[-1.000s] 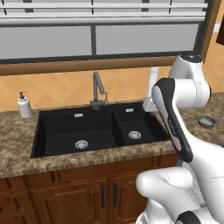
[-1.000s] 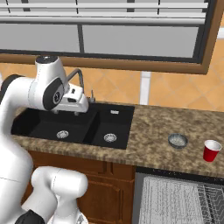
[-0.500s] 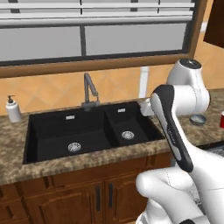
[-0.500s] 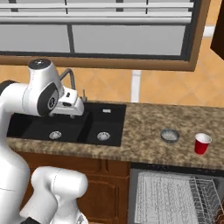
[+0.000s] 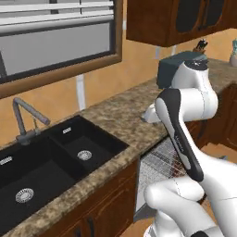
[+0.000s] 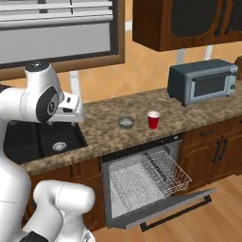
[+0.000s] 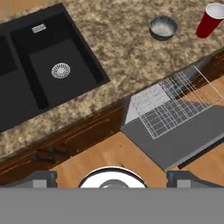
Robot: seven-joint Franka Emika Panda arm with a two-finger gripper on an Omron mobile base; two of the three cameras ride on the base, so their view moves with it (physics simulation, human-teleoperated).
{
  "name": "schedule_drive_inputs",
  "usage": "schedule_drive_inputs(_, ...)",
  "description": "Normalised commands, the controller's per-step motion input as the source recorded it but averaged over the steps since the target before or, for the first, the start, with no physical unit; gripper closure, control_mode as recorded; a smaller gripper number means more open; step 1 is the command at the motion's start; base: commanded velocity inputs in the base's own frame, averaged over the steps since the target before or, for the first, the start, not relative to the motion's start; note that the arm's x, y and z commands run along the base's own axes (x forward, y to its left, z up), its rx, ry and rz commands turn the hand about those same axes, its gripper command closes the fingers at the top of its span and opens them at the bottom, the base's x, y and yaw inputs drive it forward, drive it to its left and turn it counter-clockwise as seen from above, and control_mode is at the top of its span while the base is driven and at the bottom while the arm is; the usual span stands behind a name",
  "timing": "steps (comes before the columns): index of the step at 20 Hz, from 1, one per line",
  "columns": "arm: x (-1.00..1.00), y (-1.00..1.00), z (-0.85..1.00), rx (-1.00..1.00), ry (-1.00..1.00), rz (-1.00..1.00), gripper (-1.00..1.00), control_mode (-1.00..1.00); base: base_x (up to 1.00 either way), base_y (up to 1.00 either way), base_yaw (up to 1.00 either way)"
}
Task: Pick up the cup and bowl from the counter, place them in the dishwasher, and close the dishwasher door.
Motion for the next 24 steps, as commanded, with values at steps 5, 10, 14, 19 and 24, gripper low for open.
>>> schedule_drive_inputs(5,0.00,0.00,0.00,0.00,0.00,0.00,-1.00,1.00,-0.05,0.39,-0.89)
schedule_drive_inputs(10,0.00,0.00,0.00,0.00,0.00,0.00,-1.00,1.00,0.27,0.68,-0.58)
schedule_drive_inputs(14,0.00,0.00,0.00,0.00,0.00,0.00,-1.00,1.00,0.57,0.69,-0.22)
schedule_drive_inputs(19,0.00,0.00,0.00,0.00,0.00,0.00,-1.00,1.00,0.76,0.00,-0.01)
schedule_drive_inputs(24,0.00,0.00,0.00,0.00,0.00,0.00,-1.00,1.00,0.70,-0.27,0.01)
